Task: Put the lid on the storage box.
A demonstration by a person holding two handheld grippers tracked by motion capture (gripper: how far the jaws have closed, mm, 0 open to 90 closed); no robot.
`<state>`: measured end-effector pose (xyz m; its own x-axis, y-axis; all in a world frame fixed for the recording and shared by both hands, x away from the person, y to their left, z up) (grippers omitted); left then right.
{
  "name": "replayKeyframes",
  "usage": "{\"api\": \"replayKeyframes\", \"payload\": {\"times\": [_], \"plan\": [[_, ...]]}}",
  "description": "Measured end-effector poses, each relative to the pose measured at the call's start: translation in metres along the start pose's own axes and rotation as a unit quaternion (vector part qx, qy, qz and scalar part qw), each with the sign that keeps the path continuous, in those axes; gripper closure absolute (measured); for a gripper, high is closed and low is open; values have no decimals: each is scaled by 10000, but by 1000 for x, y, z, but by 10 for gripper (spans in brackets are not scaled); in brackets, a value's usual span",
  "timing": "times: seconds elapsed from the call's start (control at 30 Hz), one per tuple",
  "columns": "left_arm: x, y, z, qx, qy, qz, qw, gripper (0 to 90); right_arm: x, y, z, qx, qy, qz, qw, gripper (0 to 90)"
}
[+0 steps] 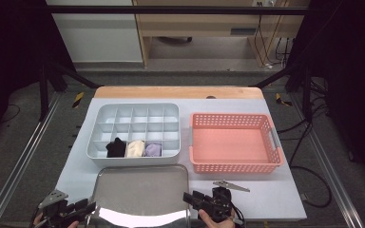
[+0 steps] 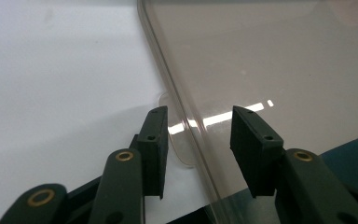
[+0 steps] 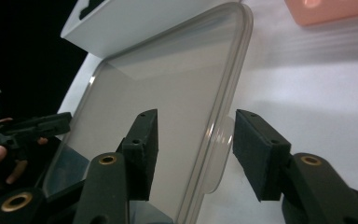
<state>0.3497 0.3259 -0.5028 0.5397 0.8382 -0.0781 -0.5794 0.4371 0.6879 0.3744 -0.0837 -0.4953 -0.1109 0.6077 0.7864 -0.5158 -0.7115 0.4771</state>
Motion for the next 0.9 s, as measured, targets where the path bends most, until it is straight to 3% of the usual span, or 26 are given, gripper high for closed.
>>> {"api": "replayKeyframes", "payload": {"times": [0.13,0.2,0.27,0.43,0.67,0.83,0.9], "plan": [[0,0,0,-3,2,9,10000,561,3,-1,3,-98,43,81,9999,562],[1,0,0,-15,14,-6,10000,560,6,-4,2,-41,-91,240,9997,543],[0,0,0,-3,32,-9,10000,560,7,-6,1,-69,71,119,9999,544],[1,1,-1,-13,92,44,9999,558,5,-9,0,0,-46,175,9998,529],[2,1,-1,-15,108,74,9999,557,1,-13,0,25,410,-239,9989,666],[2,1,-1,-11,106,87,9999,551,-6,-27,1,265,495,-563,9968,617],[2,1,-1,-12,106,86,9999,550,-6,-27,2,282,461,-539,9971,612]]}}
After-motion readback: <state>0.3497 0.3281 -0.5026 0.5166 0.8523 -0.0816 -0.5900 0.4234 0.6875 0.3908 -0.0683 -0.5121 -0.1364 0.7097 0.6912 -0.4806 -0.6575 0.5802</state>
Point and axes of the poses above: each handheld gripper's, and its own axes: y roughly backward along the jaws, z roughly out of its top, x roughly to its left, the point moved 4 cm from there along -y, roughly forward along the jaws, and after that the axes turned 15 degrees about -y, right-handed, at the moved point
